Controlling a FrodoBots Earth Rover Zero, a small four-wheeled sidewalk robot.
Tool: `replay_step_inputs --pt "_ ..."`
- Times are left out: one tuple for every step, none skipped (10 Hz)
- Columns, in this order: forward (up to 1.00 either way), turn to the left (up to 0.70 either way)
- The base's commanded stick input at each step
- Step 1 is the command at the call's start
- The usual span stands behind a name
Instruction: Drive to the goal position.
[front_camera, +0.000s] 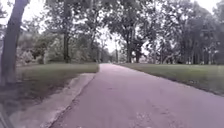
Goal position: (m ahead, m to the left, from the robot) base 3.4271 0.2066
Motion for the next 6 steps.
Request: replay_step_inputs --pt "0.7 0.0" --pt "0.7 0.0" --pt "0.7 0.0" --pt "0.7 -0.01" --pt "0.7 -0.01" --pt "0.7 -0.01"
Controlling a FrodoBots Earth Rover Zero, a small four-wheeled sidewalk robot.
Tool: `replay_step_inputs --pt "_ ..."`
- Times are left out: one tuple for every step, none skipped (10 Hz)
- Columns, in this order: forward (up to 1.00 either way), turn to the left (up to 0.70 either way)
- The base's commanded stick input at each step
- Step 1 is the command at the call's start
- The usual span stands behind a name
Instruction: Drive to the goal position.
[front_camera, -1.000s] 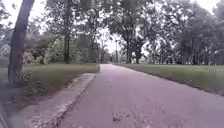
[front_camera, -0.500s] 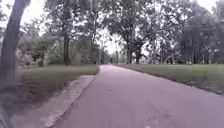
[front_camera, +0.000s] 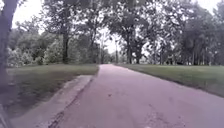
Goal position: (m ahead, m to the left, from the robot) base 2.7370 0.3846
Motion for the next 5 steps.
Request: replay_step_inputs --pt "0.7 -0.01" --pt "0.7 -0.01" --pt "0.7 -0.01" --pt "0.7 0.0" --pt "0.7 0.0"
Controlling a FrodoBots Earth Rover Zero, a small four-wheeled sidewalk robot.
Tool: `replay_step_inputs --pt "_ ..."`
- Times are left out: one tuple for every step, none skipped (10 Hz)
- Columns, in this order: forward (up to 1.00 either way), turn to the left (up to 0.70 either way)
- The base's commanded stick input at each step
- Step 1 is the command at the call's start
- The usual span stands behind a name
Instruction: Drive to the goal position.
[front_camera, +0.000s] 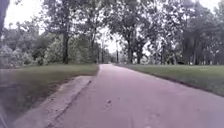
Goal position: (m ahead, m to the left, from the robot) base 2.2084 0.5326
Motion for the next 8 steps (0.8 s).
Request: replay_step_inputs --pt "0.7 0.0" --pt "0.7 0.0" --pt "0.7 0.0" --pt "0.7 0.0" --pt "0.7 0.0" --pt "0.7 0.0" --pt "0.7 0.0" --pt "0.7 0.0"
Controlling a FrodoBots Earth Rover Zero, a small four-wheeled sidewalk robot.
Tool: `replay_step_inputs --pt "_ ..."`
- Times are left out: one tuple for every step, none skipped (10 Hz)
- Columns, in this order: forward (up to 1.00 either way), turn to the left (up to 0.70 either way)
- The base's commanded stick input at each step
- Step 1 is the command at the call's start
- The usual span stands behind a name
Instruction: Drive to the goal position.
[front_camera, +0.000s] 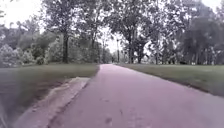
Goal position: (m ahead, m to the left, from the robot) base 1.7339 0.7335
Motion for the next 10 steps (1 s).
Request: replay_step_inputs --pt "0.7 0.0" --pt "0.7 0.0" --pt "0.7 0.0" --pt "0.7 0.0" --pt "0.7 0.0" --pt "0.7 0.0" --pt "0.7 0.0" --pt "0.7 0.0" --pt "0.7 0.0" --pt "0.7 0.0"
